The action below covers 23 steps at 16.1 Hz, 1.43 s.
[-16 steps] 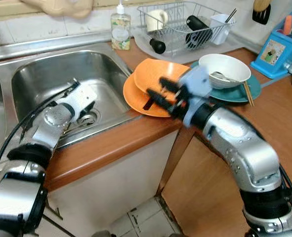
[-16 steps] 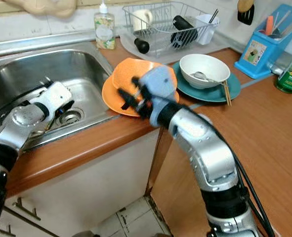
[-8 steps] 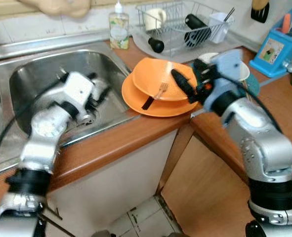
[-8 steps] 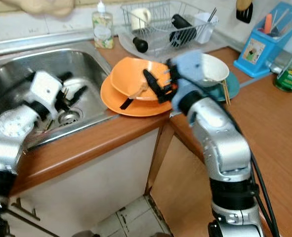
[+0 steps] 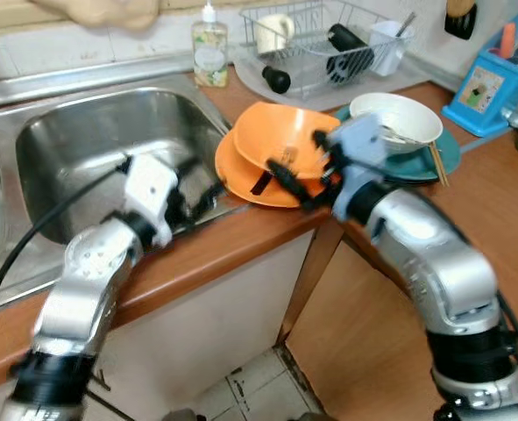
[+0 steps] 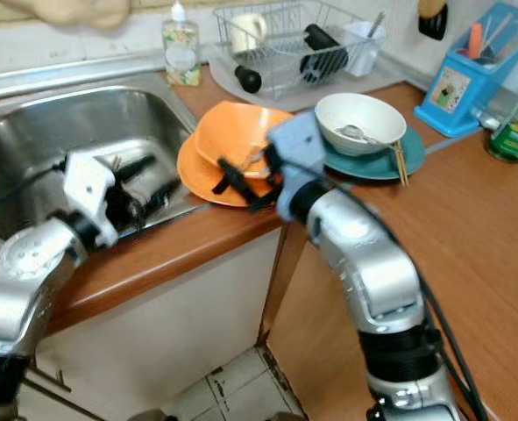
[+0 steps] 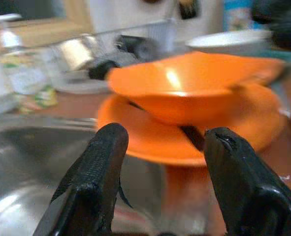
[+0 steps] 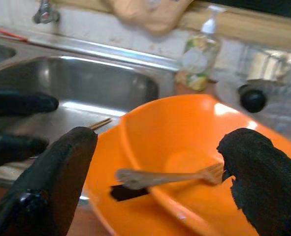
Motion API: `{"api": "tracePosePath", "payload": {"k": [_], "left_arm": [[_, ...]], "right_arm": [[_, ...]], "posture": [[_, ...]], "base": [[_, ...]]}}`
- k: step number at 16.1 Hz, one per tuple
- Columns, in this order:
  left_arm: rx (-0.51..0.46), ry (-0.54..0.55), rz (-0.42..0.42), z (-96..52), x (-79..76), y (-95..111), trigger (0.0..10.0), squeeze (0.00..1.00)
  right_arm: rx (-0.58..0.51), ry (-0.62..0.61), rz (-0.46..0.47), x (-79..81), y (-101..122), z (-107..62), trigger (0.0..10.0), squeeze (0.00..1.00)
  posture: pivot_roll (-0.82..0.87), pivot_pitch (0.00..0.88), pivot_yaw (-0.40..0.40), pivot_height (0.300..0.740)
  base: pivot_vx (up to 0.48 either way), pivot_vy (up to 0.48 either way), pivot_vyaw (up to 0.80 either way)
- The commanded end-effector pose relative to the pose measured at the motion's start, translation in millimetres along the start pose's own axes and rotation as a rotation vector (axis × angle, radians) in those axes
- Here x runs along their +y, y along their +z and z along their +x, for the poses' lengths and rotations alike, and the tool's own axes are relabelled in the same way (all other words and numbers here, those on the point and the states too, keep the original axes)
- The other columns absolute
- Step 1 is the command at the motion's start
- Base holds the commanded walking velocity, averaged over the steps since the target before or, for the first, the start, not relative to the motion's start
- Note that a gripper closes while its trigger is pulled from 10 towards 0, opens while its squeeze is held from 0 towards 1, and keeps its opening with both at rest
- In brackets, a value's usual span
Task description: Kitchen organization
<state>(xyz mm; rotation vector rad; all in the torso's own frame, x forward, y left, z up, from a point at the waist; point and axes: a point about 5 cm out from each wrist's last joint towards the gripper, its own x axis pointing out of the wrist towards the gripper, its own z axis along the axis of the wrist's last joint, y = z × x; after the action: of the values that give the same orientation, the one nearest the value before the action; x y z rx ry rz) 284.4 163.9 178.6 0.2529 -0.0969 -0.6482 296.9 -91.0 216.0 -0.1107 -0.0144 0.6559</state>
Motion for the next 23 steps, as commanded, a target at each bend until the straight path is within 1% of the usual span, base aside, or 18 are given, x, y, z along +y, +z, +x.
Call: {"api": "tracePosePath", "payload": {"k": [1,2,3,5,6,7,8,9,10,11,14,16,19,21,22,23], "left_arm": [[-0.019,-0.042,0.004,0.7,-5.4,6,10.0,0.00],[-0.010,-0.057,0.004,-2.3,-8.1,6,10.0,0.22],[0.006,-0.085,-0.014,-7.6,-12.5,7,10.0,1.00],[0.019,-0.085,-0.011,-8.4,-14.0,7,10.0,1.00],[0.039,-0.105,0.000,-7.7,-17.6,6,10.0,0.95],[0.044,-0.114,0.002,-7.4,-19.1,6,10.0,0.86],[0.054,-0.130,0.003,-6.4,-22.1,5,10.0,0.58],[0.062,-0.140,0.015,-5.4,-24.1,4,10.0,0.50],[0.062,-0.142,0.005,-4.4,-25.6,4,10.0,0.38],[0.059,-0.147,-0.006,-3.0,-27.4,5,10.0,0.36],[0.074,-0.174,0.001,-1.5,-30.8,5,10.0,0.35],[0.071,-0.175,-0.004,-0.9,-31.5,5,10.0,0.34],[0.069,-0.181,-0.009,-0.1,-33.8,5,10.0,0.34],[0.065,-0.189,-0.012,1.6,-34.9,7,10.0,0.34],[0.064,-0.191,-0.013,2.2,-35.0,8,10.0,0.34],[0.063,-0.192,-0.013,2.5,-35.1,8,10.0,0.34]], "right_arm": [[0.028,-0.003,-0.002,-1.2,-4,1.2,10.0,1.00],[0.040,0.011,-0.009,1.0,-7,3.2,10.0,0.71],[0.068,0.035,-0.027,5.2,-11,8.5,10.0,0.00],[0.086,0.004,-0.026,3.9,-14,14.1,10.0,0.00],[0.090,-0.027,-0.016,1.4,-15,17.6,10.0,0.00],[0.091,-0.037,-0.013,0.4,-15,18.4,10.0,0.00],[0.097,-0.055,-0.011,-2.1,-16,18.5,10.0,0.00],[0.101,-0.072,-0.011,-4.3,-17,18.3,10.0,0.00],[0.099,-0.093,0.000,-6.9,-18,18.1,10.0,0.00],[0.099,-0.117,0.003,-10.2,-18,17.3,10.0,0.00],[0.102,-0.167,0.014,-17.0,-19,13.8,10.0,0.00],[0.087,-0.187,0.044,-21.2,-17,10.0,10.0,0.00],[0.094,-0.223,0.046,-28.7,-18,2.2,10.0,0.00],[0.103,-0.248,0.060,-35.8,-20,-6.4,10.0,0.00],[0.103,-0.246,0.066,-36.6,-21,-7.5,5.8,0.00],[0.103,-0.244,0.070,-36.9,-22,-8.0,5.8,0.00]], "posture": [[-0.11,0.000,-0.037,0.740],[-0.10,0.000,-0.040,0.740],[-0.10,0.000,-0.040,0.740],[-0.10,0.000,-0.043,0.740],[-0.09,0.000,-0.045,0.740],[-0.09,0.000,-0.043,0.740],[-0.09,0.000,-0.043,0.740],[-0.10,0.000,-0.039,0.740],[-0.10,0.000,-0.033,0.740],[-0.10,0.000,-0.031,0.740],[-0.10,0.000,-0.029,0.740],[-0.11,0.000,-0.026,0.740],[-0.11,0.000,-0.026,0.740],[-0.12,0.000,-0.019,0.740],[-0.12,0.000,-0.020,0.740],[-0.12,0.000,-0.020,0.740]], "base": [[0.000,0.000,0.00],[0.000,0.000,0.00],[0.000,0.000,0.00],[0.000,0.000,0.00],[0.000,0.000,0.00],[0.000,0.000,0.00],[0.000,0.000,0.00],[0.000,0.000,0.00],[0.000,0.000,0.00],[0.000,0.000,0.00],[0.000,0.000,0.00],[0.000,0.000,0.00],[0.000,0.000,0.00],[0.000,0.000,0.00],[0.000,0.000,0.00],[0.000,0.000,0.00]]}}
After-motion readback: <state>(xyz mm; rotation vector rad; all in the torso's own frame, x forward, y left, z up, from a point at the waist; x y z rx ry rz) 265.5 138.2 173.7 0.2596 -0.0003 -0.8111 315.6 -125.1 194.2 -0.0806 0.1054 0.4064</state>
